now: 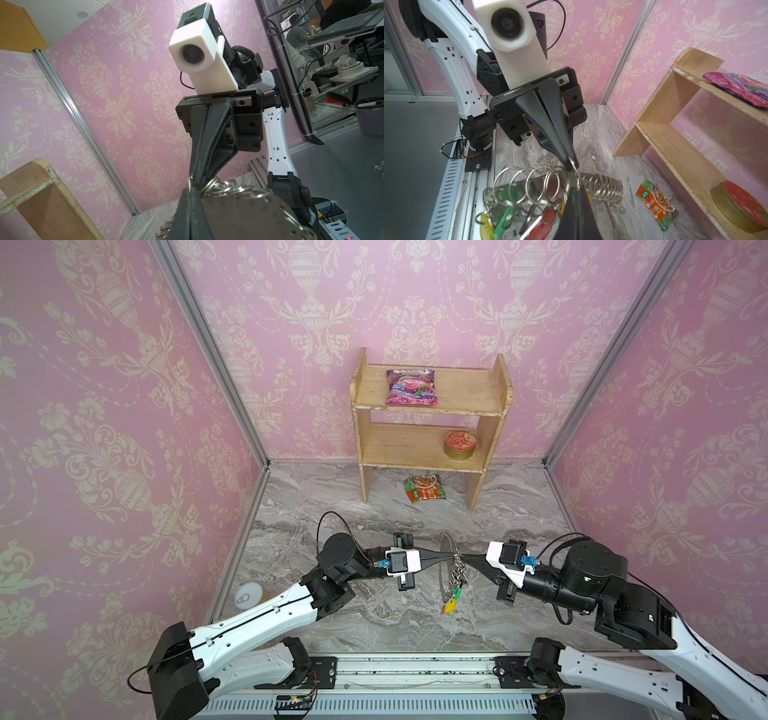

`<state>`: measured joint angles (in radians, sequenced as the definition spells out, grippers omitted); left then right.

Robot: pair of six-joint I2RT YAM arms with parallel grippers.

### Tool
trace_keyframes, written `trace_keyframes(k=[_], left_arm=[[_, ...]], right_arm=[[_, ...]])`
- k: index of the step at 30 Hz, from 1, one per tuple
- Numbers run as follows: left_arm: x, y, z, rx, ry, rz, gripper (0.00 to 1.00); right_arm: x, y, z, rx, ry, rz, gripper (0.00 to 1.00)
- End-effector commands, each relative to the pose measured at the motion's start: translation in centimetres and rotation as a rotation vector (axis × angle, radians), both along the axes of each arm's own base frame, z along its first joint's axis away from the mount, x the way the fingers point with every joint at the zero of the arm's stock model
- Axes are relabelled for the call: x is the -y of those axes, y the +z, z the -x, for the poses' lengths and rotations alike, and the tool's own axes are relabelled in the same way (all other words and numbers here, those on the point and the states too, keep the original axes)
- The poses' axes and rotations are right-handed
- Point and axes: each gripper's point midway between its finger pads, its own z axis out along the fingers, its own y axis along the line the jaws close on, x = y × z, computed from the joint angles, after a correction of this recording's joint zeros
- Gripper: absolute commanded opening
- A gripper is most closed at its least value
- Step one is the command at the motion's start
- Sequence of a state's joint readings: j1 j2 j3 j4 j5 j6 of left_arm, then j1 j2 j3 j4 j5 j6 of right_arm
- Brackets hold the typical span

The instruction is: Put the keys on the keyring

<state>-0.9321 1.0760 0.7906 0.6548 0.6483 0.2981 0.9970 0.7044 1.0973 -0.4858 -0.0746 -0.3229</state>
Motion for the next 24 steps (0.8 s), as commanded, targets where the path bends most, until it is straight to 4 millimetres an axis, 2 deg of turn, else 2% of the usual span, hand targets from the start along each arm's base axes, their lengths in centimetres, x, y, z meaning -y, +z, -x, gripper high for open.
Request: trace_keyframes(k=[1, 24], left_arm=[[0.48, -0.13, 0.92, 0.0, -0.038, -0.032, 0.0], [0.86, -1.02, 1.08, -0.002, -0.039, -0.095, 0.0]], right_arm=[[-0.25, 3.05, 0.71, 0.07, 0.039, -0.07, 0.0], [-0.44, 2.66, 0.58, 0.061, 0.039, -0.047, 0.0]])
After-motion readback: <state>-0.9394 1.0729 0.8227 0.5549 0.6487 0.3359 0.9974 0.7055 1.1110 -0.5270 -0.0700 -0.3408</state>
